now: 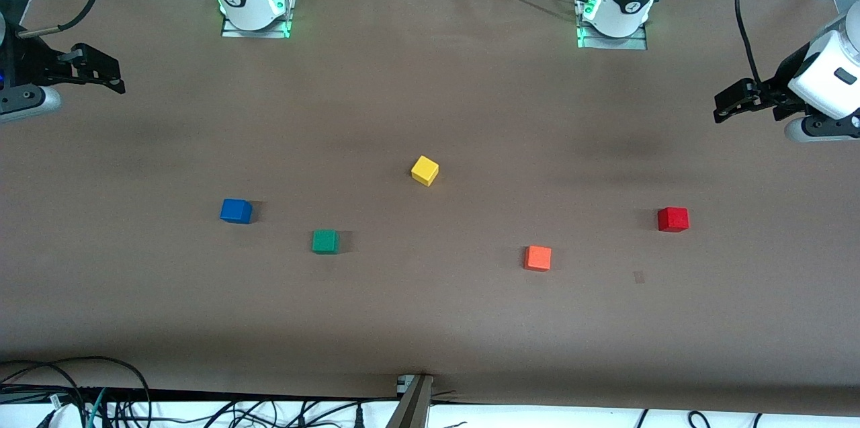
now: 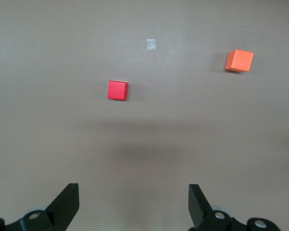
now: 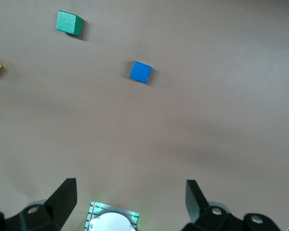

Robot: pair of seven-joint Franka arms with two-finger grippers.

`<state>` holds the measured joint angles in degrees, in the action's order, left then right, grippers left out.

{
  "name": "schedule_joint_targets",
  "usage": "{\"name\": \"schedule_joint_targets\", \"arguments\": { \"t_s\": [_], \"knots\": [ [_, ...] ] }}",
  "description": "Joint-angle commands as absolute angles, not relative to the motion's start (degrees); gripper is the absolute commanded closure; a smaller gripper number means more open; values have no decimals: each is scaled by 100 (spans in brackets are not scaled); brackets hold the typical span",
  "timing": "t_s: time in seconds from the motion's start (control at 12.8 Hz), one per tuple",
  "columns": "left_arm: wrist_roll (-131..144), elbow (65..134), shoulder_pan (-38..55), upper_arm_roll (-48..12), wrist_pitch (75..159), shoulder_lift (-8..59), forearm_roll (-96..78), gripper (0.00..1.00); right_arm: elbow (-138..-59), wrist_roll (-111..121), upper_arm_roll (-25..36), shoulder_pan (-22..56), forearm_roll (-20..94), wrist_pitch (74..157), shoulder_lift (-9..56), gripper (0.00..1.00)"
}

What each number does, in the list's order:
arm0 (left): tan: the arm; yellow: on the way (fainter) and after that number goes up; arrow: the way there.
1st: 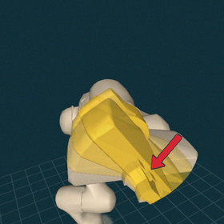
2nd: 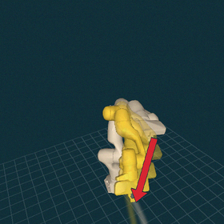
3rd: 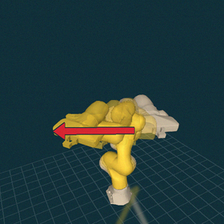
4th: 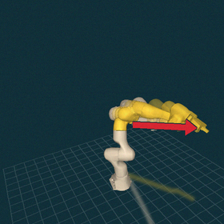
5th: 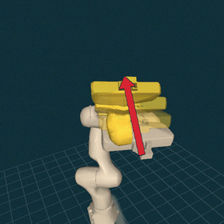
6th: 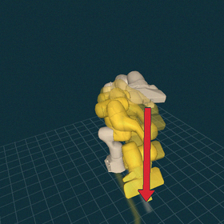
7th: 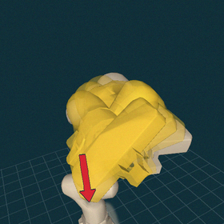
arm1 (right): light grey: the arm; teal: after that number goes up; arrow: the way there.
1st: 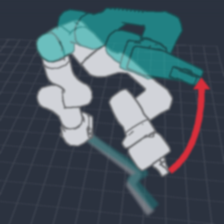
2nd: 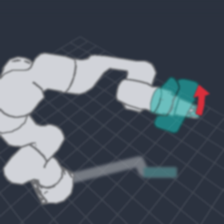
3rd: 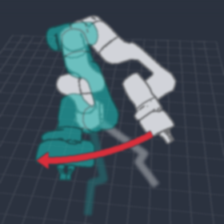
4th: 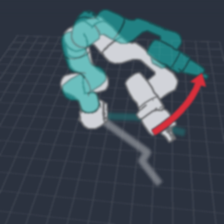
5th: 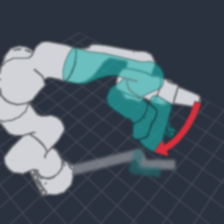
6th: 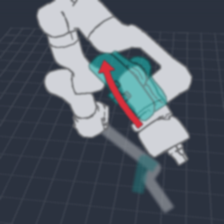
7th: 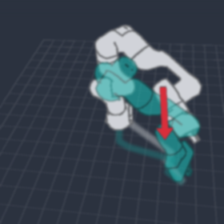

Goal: Pass red block to right arm, stack on blue

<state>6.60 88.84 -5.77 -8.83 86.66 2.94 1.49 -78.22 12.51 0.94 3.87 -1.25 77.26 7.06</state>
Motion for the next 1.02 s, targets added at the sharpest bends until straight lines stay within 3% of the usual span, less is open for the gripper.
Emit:
{"name": "schedule_joint_targets", "arguments": {
  "t_s": [0.0, 0.16, 0.62, 0.94],
  "knots": [
    [686, 8833, -598, -879, 8622, 316, 88, 0, -7945, 1239, 79, 387, -211, 7796, 606, 0],
    [651, 8807, -606, -827, 8683, 316, 105, 0, -7945, 1239, 79, 378, -228, 7805, 624, 0],
    [624, 7832, -835, -843, 8140, 237, 149, 0, -7945, 1230, 79, 387, -308, 7805, 650, 0],
    [510, 7883, -756, -1238, 7902, 307, 1639, 0, -7937, 1239, 79, 378, -316, 7848, 659, 0]
  ]
}}
